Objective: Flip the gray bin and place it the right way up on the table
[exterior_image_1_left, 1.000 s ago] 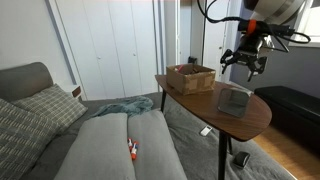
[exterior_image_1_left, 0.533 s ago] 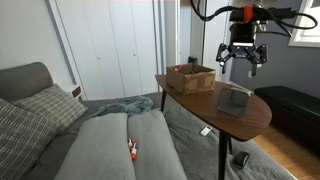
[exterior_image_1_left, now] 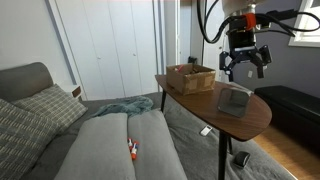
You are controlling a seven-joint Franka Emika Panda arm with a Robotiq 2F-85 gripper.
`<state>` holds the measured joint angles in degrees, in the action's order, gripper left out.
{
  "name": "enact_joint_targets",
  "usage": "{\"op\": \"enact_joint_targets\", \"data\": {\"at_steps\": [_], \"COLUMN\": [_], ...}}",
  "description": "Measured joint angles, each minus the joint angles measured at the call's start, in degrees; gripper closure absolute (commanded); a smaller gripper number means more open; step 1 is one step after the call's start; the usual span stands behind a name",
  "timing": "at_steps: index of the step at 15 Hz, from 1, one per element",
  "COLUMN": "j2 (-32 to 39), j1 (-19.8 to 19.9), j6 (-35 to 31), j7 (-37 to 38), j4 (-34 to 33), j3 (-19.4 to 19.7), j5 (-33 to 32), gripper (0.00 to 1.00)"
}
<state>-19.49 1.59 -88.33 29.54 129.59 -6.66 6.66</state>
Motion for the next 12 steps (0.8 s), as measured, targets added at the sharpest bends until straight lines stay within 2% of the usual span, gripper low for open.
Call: {"op": "enact_joint_targets", "data": {"at_steps": [7,12], "j2": [0.91,2.26], "j1": [-1.49,-4.06], "j6": [-0.22,-3.36], "j7": [-3.84,-5.89], "j4": [0.64,1.54], "j3": [-1.27,-4.15], "j5": [-1.77,-9.60], "gripper": [0.00,0.00]}}
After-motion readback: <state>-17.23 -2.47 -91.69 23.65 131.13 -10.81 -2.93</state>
